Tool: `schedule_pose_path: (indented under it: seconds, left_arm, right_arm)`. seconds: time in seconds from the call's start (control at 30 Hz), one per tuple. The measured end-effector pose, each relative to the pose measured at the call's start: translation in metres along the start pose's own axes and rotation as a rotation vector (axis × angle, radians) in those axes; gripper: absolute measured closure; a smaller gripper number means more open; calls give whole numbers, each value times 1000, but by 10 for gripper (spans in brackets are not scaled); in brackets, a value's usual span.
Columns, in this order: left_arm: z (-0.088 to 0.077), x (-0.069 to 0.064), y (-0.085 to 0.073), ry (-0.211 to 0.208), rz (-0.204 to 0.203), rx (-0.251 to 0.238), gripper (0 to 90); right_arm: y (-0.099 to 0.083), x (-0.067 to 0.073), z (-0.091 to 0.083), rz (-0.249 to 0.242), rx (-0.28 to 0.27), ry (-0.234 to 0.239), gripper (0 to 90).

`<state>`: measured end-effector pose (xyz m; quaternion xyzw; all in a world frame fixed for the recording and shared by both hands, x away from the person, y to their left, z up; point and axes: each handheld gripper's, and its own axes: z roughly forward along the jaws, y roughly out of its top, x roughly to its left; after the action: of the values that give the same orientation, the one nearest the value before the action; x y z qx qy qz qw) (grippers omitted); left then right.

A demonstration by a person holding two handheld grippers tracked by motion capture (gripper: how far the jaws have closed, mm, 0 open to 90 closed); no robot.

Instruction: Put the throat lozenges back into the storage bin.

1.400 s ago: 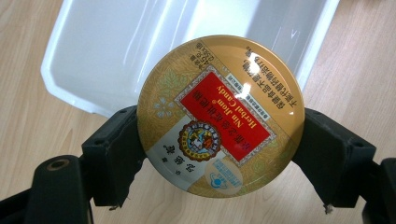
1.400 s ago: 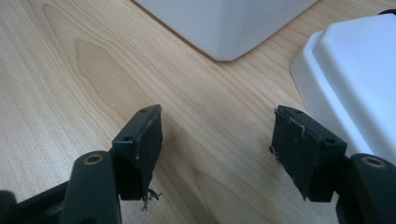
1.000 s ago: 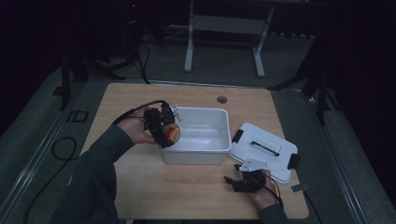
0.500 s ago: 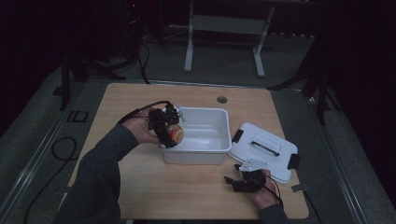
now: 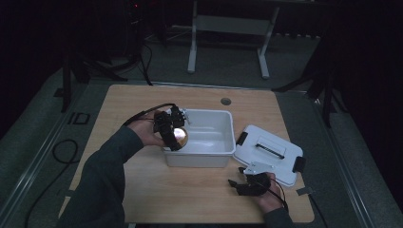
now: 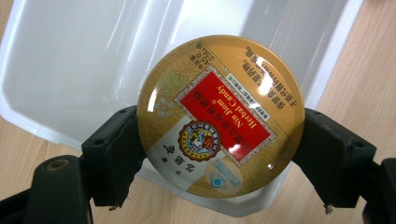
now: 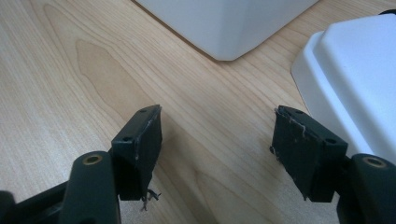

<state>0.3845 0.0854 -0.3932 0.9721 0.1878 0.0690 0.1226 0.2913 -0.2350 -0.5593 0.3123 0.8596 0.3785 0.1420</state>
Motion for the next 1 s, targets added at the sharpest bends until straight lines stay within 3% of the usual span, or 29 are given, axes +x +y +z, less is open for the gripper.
schedule_pose_path:
  seconds: [0.3,0.43,0.53,0.6,0.7,0.87,1.0]
  left_arm:
    - [1,2,1,0,-14,-4,202]
    - [-1,3,2,-4,-49,-26,166]
    - [-4,2,2,5,-45,-43,156]
    - [-7,3,-1,-4,-44,-65,188]
    - [-11,5,-4,28,-51,-82,248]
    - [-16,8,-12,40,-63,-96,379]
    - [-17,7,-19,57,-82,-120,424]
  right_arm:
    - [0,0,0,0,0,0,326]
    - [0,0,0,-1,0,1,326]
    - [0,0,0,-1,0,1,324]
    - [0,0,0,-3,1,3,323]
    - [0,0,0,-3,1,4,322]
    - [0,0,0,-3,1,4,322]
    - [0,0,0,-4,1,4,322]
